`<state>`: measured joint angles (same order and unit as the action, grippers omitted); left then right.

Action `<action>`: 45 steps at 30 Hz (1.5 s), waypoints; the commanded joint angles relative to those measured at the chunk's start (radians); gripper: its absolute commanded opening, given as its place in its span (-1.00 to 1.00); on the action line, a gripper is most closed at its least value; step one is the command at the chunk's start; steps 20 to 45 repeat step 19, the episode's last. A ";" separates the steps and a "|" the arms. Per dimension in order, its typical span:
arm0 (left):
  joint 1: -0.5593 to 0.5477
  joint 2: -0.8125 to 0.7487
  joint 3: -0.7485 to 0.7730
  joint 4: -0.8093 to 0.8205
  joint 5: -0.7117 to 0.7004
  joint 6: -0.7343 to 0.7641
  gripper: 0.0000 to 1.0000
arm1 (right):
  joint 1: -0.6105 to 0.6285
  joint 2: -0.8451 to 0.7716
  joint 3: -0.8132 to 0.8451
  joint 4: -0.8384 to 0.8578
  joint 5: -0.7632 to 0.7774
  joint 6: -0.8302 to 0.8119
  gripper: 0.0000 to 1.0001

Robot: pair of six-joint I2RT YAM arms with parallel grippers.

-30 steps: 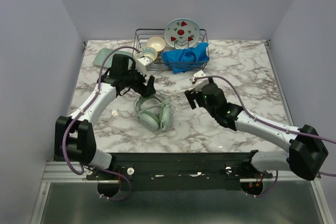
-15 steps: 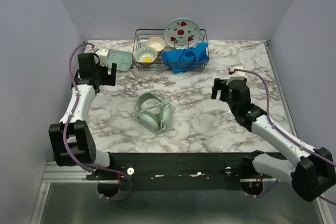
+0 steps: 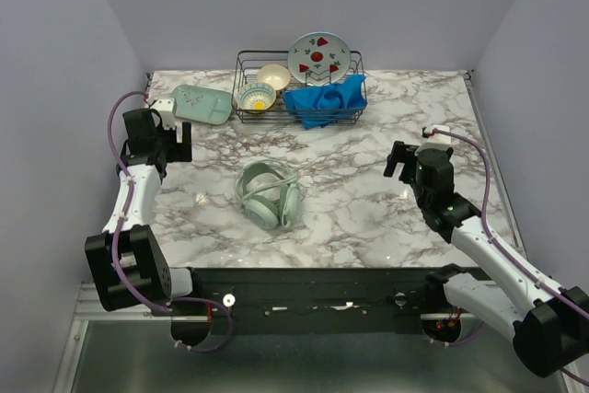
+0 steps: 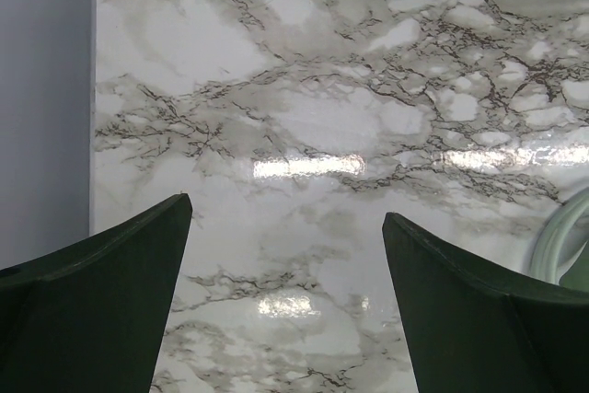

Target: Wrap the headphones

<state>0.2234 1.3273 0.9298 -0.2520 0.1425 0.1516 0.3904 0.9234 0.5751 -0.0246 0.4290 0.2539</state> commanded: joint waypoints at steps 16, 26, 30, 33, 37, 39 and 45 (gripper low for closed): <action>0.007 0.001 -0.006 0.011 0.078 -0.015 0.98 | -0.005 -0.018 -0.006 -0.009 0.073 0.073 1.00; 0.007 0.000 -0.006 0.010 0.083 -0.015 0.98 | -0.004 -0.058 -0.035 0.017 0.067 0.058 1.00; 0.007 0.000 -0.006 0.010 0.083 -0.015 0.98 | -0.004 -0.058 -0.035 0.017 0.067 0.058 1.00; 0.007 0.000 -0.006 0.010 0.083 -0.015 0.98 | -0.004 -0.058 -0.035 0.017 0.067 0.058 1.00; 0.007 0.000 -0.006 0.010 0.083 -0.015 0.98 | -0.004 -0.058 -0.035 0.017 0.067 0.058 1.00; 0.007 0.000 -0.006 0.010 0.083 -0.015 0.98 | -0.004 -0.058 -0.035 0.017 0.067 0.058 1.00; 0.007 0.000 -0.006 0.010 0.083 -0.015 0.98 | -0.004 -0.058 -0.035 0.017 0.067 0.058 1.00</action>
